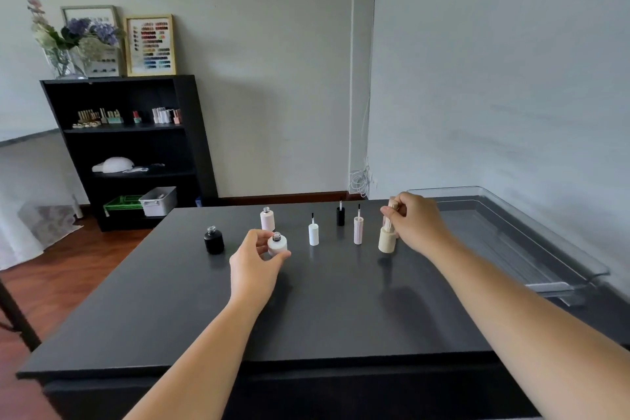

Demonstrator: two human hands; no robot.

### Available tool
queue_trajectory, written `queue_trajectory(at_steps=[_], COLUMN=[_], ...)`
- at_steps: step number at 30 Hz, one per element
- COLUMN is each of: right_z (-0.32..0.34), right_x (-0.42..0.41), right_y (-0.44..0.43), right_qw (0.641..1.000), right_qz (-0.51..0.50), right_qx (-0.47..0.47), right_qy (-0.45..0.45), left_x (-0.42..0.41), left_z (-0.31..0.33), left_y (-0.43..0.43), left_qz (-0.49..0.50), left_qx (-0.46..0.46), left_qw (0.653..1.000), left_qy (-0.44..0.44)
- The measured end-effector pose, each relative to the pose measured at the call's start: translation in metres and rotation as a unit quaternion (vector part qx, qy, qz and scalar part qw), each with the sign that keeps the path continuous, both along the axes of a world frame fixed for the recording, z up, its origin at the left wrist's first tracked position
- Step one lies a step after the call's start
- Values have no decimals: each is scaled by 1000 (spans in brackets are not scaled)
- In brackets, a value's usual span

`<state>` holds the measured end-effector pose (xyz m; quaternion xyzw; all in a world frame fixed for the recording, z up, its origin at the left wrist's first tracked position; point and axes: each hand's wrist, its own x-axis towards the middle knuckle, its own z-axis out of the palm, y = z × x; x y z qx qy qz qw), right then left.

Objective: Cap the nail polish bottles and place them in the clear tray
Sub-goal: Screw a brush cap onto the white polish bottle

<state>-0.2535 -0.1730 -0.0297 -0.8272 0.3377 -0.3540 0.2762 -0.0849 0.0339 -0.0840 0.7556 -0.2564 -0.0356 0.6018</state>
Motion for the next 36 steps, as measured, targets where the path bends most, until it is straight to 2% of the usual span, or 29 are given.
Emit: queue_trajectory(at_steps=[11,14,17,22,28,36], right_z=[-17,-14,-9,-24,-45,-53], right_x=[2,0,9,46,85,114], right_y=[-7,4,25,53,58,54], right_qw=[997,991,983,992,997,998], right_qz=[-61,-84,-42,16,63,34], right_qx=[-43,-106,-170,-119,32,43], right_qy=[6,-22,-61,-21,19,43], left_x=[-4,-4,-3,-1,2,7], left_z=[-5,-6,-6,-8,-10,-12], left_y=[-5,-5,-5,-3,-4,-6], left_qz=[-3,-6,6,23,26,20], left_qx=[-13,-13,-24,-43,-35,-24], left_qw=[1000,1000,1000,999,999,999], left_qy=[-19,-20,-11,16,20,17])
